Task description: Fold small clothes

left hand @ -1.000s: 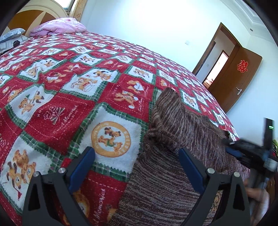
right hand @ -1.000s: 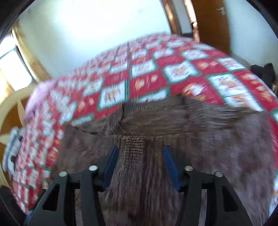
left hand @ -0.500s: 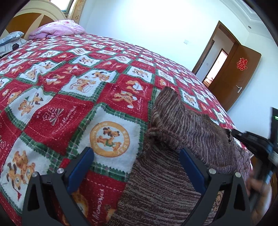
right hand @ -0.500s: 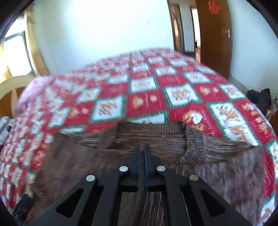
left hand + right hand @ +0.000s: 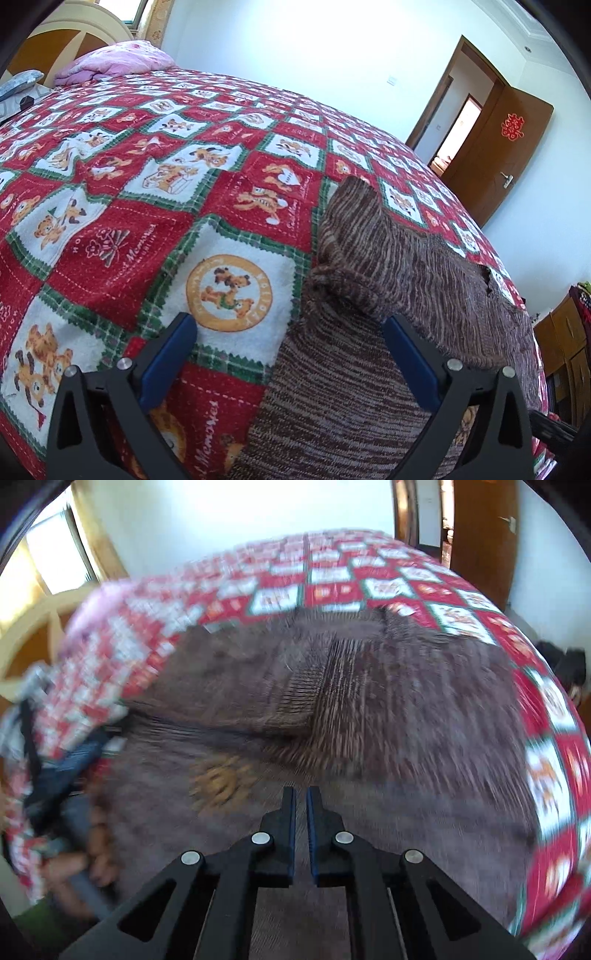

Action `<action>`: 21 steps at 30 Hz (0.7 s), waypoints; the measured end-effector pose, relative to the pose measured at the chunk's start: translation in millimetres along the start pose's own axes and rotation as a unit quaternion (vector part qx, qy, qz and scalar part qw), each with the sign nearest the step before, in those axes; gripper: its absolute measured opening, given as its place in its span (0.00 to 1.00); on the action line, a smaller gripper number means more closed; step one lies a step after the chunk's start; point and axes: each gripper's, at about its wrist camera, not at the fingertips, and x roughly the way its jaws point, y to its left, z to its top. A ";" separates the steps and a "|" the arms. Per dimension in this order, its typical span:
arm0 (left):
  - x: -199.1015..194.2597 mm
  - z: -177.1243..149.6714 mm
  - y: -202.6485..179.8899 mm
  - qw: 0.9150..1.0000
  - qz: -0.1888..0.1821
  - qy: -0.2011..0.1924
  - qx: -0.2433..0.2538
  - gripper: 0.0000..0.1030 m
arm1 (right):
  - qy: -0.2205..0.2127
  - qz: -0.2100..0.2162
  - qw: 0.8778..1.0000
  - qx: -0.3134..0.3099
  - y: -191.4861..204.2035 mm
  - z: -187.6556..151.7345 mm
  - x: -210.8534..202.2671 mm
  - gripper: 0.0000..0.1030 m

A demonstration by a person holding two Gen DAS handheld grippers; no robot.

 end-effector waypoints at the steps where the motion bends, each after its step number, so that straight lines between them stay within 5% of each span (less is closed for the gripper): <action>1: -1.2 -0.3 -0.8 1.000 -0.003 0.007 0.009 1.00 | -0.018 -0.002 1.000 0.000 0.5 -7.9 -18.9 0.11; 3: -7.9 -1.6 -4.3 0.998 -0.014 0.032 0.046 1.00 | -0.060 -0.006 0.998 -0.002 3.0 -28.1 -59.4 0.31; 5: -25.0 -6.3 -3.4 0.993 -0.041 0.061 0.091 1.00 | -0.097 -0.006 0.995 -0.006 3.7 -48.8 -92.1 0.68; 9: -81.7 -25.6 17.7 0.983 -0.084 0.063 0.149 1.00 | -0.129 -0.007 0.991 -0.027 12.6 -84.7 -129.0 0.70; 13: -131.4 -48.8 41.4 0.974 -0.074 0.057 0.205 1.00 | -0.130 0.009 0.991 -0.018 15.7 -103.7 -133.8 0.70; 18: -163.3 -89.3 69.2 0.960 -0.093 0.103 0.243 1.00 | -0.124 0.055 0.991 0.005 23.3 -113.9 -122.9 0.70; 20: -162.8 -103.3 78.6 0.959 -0.093 0.133 0.231 0.95 | -0.122 0.071 0.990 0.007 28.5 -116.8 -122.2 0.70; 21: -161.8 -109.3 82.2 0.958 -0.094 0.150 0.226 0.84 | -0.120 0.078 0.990 0.006 31.6 -118.3 -122.5 0.70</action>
